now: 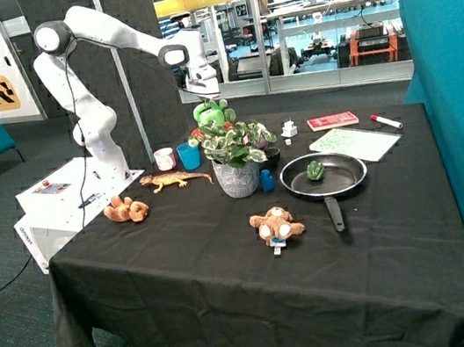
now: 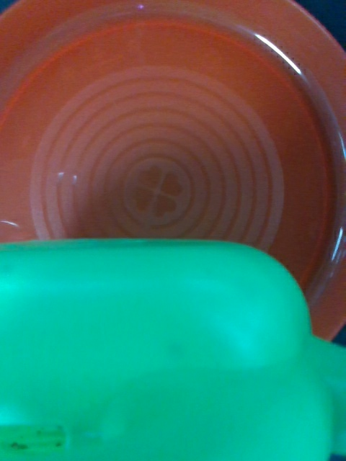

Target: Water the pot plant and put the can on the plate

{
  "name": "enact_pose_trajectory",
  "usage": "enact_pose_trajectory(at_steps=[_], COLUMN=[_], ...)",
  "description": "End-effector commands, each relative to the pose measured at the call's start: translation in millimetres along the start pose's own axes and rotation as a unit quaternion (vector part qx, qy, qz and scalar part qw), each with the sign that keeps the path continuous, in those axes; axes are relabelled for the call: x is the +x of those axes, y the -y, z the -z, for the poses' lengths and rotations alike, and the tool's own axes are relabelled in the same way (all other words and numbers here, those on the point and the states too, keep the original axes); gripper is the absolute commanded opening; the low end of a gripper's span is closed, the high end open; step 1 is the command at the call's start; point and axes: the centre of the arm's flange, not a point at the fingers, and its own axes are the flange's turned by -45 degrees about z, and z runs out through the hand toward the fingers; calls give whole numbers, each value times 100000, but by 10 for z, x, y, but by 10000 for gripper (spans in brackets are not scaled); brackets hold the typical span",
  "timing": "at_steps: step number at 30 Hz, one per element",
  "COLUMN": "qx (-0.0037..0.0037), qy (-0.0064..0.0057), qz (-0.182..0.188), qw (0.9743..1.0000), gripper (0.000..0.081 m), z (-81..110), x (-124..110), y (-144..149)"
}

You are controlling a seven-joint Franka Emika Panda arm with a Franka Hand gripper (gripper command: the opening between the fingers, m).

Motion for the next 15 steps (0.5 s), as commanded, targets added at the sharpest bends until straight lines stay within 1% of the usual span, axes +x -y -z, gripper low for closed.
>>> enact_pose_trajectory(at_steps=[1, 6, 15], qx=[43, 43, 43], qy=[-4, -4, -5], qz=[1679, 3009, 3940], qw=[99986, 99955, 99922], gripper=[0, 0, 0], z=[-90, -81, -83], x=[-2, 25, 84], y=[120, 175, 223])
